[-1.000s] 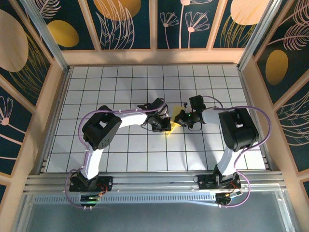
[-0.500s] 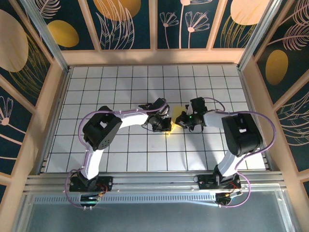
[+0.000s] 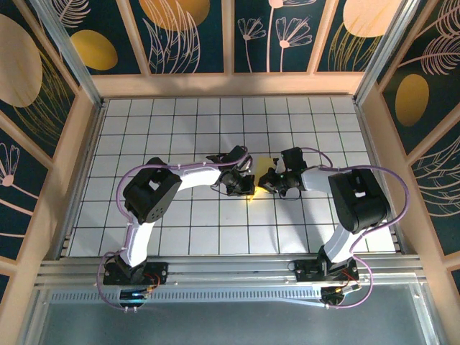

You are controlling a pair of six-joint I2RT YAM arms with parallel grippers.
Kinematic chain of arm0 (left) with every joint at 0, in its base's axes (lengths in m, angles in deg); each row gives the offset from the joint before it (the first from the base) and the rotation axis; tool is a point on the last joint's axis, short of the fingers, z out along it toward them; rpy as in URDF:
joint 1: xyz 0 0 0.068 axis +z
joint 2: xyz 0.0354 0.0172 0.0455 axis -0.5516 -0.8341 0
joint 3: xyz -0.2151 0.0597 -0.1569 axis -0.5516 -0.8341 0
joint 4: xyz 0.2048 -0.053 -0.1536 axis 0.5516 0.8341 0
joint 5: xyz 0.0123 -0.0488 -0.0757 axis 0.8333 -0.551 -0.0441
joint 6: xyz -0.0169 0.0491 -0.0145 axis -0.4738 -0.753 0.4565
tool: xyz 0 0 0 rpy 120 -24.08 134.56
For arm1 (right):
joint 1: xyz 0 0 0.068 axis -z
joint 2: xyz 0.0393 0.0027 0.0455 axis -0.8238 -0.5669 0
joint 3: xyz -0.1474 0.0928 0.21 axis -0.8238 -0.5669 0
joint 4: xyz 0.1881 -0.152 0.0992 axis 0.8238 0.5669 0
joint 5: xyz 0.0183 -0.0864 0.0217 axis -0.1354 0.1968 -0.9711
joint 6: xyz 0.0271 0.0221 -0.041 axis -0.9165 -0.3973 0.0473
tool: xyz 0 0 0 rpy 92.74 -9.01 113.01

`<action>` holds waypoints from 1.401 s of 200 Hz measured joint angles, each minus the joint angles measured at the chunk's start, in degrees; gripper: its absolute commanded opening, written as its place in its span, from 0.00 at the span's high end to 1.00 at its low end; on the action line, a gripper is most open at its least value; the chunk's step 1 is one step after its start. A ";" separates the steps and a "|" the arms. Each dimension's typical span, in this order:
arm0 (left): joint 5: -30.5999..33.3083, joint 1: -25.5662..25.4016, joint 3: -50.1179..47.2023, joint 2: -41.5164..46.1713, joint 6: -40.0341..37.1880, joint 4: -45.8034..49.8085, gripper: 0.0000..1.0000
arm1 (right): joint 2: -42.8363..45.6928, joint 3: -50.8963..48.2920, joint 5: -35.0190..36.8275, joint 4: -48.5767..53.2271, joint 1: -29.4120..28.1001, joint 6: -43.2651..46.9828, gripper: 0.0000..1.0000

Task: Fold a paper plane with a square sheet of paper (fold left side to right side)
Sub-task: Fold the wing for the fifth time at the center of the table.

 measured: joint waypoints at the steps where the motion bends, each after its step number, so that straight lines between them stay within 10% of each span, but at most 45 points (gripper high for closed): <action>1: 0.02 0.00 0.00 0.00 0.00 0.02 1.00 | 0.00 0.00 0.00 0.00 0.00 -0.02 1.00; 280: -8.39 1.11 -5.18 3.96 5.11 -10.01 1.00 | -2.25 -1.81 -0.79 -4.96 0.11 1.05 1.00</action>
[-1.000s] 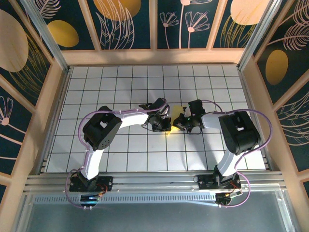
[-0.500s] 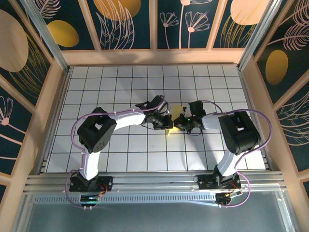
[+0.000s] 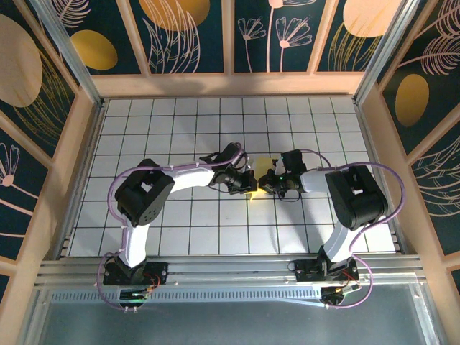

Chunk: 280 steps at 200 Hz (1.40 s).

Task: Fold a paper plane with a square sheet of paper (fold left side to right side)
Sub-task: Fold the wing for the fifth time at the center of the table.

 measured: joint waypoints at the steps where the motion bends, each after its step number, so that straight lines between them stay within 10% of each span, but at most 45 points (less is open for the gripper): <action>1: 0.00 0.00 -0.04 -0.02 0.02 -0.04 1.00 | 0.00 0.00 0.00 0.00 0.00 0.00 1.00; 280: -0.22 0.22 -3.50 -2.71 1.18 -4.83 1.00 | -0.59 0.81 -0.50 0.68 0.00 0.68 1.00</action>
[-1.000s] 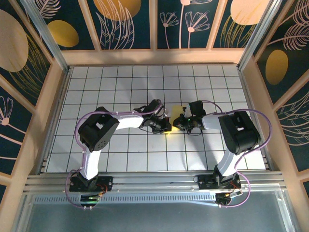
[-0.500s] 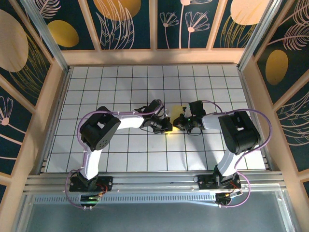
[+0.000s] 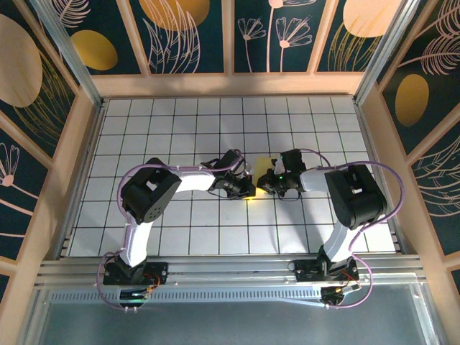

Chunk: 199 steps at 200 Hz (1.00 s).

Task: Fold a paper plane with a square sheet of paper (fold left side to right side)
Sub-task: Fold the wing for the fifth time at the center of the table, then pick up the paper plane at the center of the table.

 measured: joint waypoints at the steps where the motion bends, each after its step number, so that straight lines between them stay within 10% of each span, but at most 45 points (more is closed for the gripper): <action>1: 0.02 0.00 -0.02 0.04 -0.02 0.00 1.00 | 0.00 0.02 0.00 0.00 0.00 0.00 1.00; 88: 0.04 -0.17 -8.46 8.04 -4.11 5.31 1.00 | -0.87 3.04 -0.09 3.98 -0.17 0.61 1.00; 151: 2.75 3.96 -13.31 21.38 -1.86 1.18 0.95 | 2.25 11.28 7.13 13.57 -0.76 2.40 0.60; 199: 14.69 6.29 -15.21 29.33 -0.48 -1.51 0.68 | 6.27 19.93 21.29 24.92 -3.58 4.96 0.33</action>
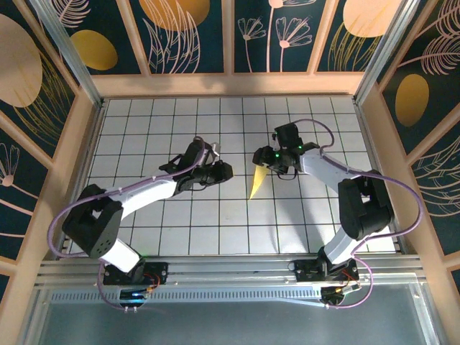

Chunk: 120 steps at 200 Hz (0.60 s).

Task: Fold a paper plane with a square sheet of paper (fold left side to right side)
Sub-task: Pick up the paper plane at the center of the table.

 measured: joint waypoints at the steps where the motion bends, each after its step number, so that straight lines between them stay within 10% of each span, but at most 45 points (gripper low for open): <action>1: 0.33 0.02 -0.07 0.11 0.09 -0.04 0.67 | 0.00 0.17 0.44 0.35 -0.15 0.22 0.33; 35: 10.86 0.50 -3.19 6.62 0.98 -0.26 0.52 | -2.05 4.09 11.19 8.37 -4.42 0.44 0.29; 120: 22.75 0.79 -8.68 13.92 1.44 0.20 0.50 | -18.45 19.17 23.02 17.00 -9.05 -0.68 0.33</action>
